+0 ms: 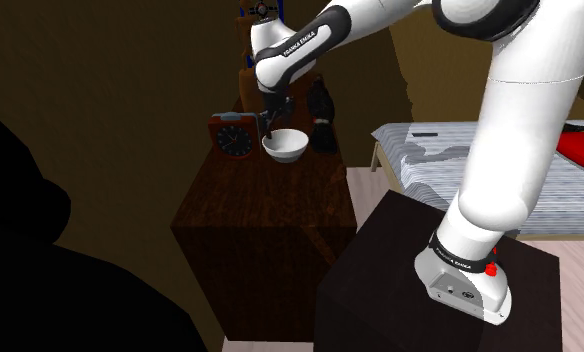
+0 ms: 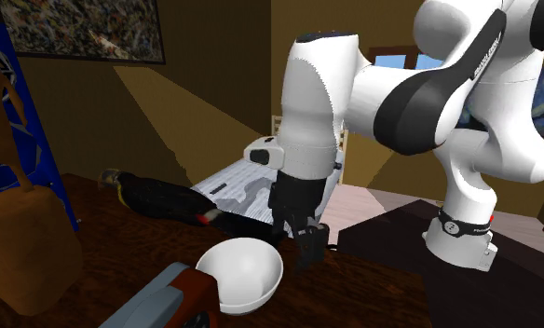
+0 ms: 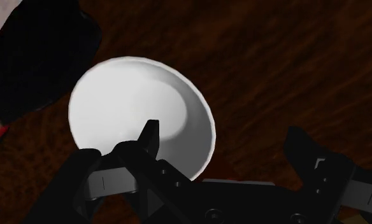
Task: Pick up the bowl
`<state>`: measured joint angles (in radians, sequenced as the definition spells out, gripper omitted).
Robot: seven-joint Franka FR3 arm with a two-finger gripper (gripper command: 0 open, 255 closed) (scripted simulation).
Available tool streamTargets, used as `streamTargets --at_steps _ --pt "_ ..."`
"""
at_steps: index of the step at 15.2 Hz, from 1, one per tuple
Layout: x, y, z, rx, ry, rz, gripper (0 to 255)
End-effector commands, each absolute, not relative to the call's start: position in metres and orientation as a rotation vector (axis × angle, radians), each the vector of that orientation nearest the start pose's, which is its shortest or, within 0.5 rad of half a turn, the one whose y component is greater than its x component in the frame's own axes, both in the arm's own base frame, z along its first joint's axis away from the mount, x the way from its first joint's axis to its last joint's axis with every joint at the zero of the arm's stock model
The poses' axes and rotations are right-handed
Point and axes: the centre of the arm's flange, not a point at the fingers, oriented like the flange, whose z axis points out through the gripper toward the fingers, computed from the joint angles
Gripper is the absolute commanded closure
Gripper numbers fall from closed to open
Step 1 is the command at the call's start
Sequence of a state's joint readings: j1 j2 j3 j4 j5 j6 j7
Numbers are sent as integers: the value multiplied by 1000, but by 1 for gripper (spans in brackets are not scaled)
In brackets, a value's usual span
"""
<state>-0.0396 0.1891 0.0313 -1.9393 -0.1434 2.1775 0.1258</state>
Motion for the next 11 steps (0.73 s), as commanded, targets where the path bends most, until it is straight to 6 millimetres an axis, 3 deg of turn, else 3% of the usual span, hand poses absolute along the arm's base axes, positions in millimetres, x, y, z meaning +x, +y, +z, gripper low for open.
streamTargets --at_steps 1,5,11 --pt "624 -16 372 -3255 84 -85 0" --pt "657 -19 343 -3264 73 -75 0" --pt "657 -19 311 -3264 73 -75 0"
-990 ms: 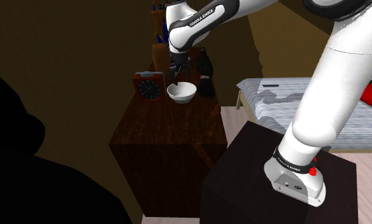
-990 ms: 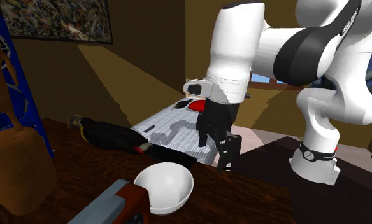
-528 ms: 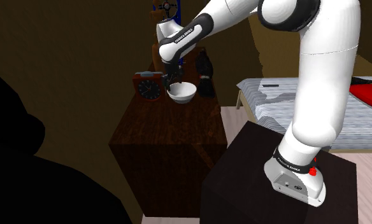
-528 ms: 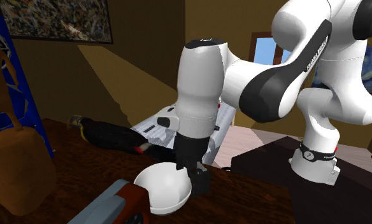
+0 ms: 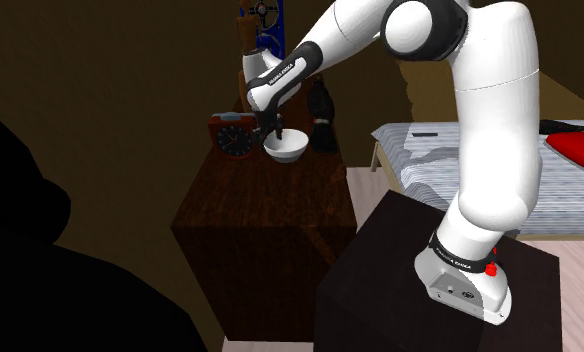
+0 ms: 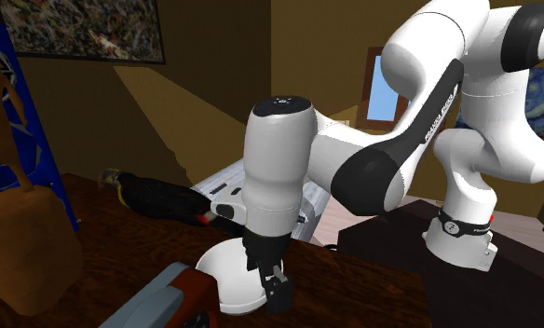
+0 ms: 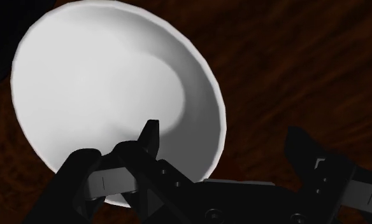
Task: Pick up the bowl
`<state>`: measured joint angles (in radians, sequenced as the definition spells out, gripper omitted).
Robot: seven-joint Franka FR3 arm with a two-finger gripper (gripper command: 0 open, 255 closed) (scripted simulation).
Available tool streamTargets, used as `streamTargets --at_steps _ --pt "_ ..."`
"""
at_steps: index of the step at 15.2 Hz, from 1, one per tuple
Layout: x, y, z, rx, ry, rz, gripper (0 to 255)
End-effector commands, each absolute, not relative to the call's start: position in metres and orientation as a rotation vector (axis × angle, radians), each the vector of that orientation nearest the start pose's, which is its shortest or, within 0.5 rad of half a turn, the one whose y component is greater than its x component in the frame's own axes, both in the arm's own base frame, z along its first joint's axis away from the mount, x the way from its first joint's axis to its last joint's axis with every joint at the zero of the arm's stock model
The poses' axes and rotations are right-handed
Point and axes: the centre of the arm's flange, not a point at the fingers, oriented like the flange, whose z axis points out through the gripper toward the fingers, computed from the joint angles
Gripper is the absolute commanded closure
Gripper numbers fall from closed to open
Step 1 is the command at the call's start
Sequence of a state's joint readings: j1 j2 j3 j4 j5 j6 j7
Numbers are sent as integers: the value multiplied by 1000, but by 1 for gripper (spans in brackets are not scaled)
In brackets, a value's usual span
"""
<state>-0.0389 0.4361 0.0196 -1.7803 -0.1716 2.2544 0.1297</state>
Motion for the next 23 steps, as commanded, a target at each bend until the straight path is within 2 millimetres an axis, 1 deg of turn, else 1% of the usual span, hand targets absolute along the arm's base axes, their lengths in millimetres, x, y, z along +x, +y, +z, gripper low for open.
streamTargets --at_steps 1,3,4,13,23 --pt "657 -19 303 -3264 73 -75 0" --pt "657 -19 303 -3264 73 -75 0" --pt "657 -19 303 -3264 73 -75 255" --pt "657 -19 303 -3264 73 -75 255" --pt "657 -19 355 -3264 73 -75 255"
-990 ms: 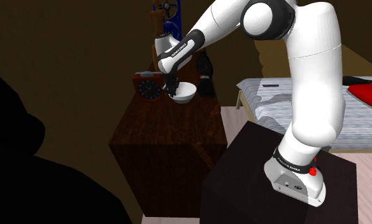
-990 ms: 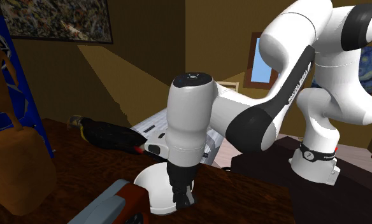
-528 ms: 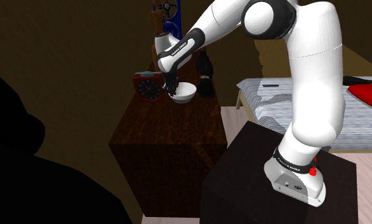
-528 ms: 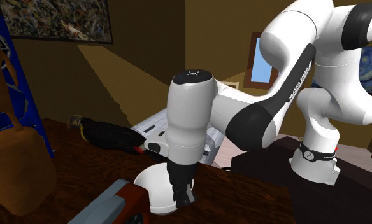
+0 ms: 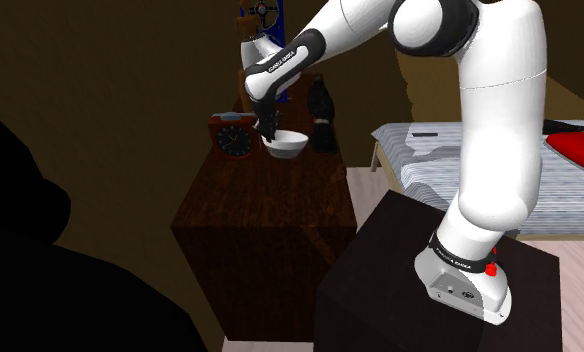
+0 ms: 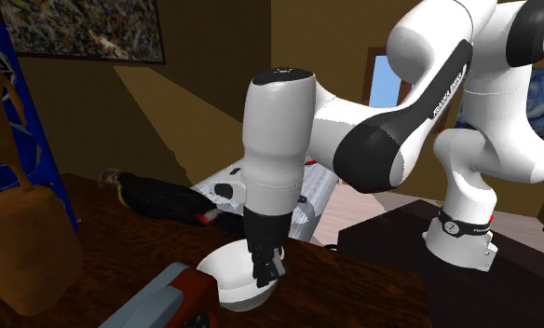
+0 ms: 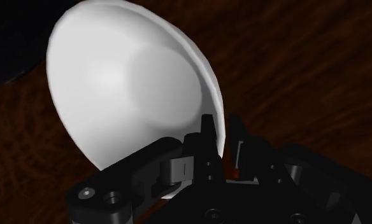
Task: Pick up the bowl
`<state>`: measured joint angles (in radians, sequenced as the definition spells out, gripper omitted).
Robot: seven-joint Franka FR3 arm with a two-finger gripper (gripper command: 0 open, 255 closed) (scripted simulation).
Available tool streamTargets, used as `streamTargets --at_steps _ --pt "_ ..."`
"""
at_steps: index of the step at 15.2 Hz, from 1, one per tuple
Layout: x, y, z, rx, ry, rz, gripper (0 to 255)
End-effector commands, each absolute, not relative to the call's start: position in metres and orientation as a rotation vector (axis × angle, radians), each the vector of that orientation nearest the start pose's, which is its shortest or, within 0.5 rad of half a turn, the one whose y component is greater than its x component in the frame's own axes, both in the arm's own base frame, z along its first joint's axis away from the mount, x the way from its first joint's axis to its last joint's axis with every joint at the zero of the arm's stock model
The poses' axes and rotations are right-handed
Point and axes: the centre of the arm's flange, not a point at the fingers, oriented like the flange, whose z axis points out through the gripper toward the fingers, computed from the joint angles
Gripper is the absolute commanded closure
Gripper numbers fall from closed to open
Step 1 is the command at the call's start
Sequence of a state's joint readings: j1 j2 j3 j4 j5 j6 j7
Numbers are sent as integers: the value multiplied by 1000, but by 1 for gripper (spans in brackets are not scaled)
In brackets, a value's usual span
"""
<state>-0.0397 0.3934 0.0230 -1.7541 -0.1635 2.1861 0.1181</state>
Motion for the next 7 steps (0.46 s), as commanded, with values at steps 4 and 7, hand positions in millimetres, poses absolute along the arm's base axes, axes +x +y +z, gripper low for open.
streamTargets --at_steps 4,7 --pt "657 -19 377 -3264 73 -75 255" --pt "657 -19 383 -3264 73 -75 255"
